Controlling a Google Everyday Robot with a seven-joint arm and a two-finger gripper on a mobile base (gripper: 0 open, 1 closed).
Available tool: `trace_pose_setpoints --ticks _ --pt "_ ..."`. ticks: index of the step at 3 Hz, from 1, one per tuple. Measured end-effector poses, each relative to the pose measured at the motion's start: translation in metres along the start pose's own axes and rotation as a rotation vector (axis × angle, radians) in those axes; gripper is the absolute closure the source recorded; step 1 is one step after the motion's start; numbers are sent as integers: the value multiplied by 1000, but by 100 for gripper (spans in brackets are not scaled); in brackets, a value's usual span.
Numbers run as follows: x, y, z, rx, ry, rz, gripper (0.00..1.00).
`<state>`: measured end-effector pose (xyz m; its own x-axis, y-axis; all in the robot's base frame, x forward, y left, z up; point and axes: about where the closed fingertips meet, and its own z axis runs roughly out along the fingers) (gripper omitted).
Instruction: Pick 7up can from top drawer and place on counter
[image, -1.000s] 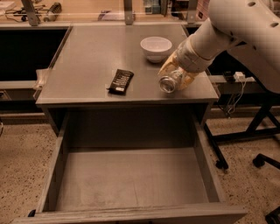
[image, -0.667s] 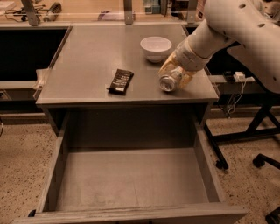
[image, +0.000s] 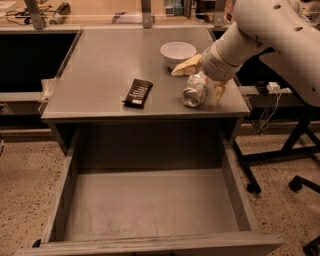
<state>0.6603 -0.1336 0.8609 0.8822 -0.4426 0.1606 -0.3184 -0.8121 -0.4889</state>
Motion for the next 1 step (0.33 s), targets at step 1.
trace_pose_setpoints --ticks 1 --pt "0 0 0 0 0 0 0"
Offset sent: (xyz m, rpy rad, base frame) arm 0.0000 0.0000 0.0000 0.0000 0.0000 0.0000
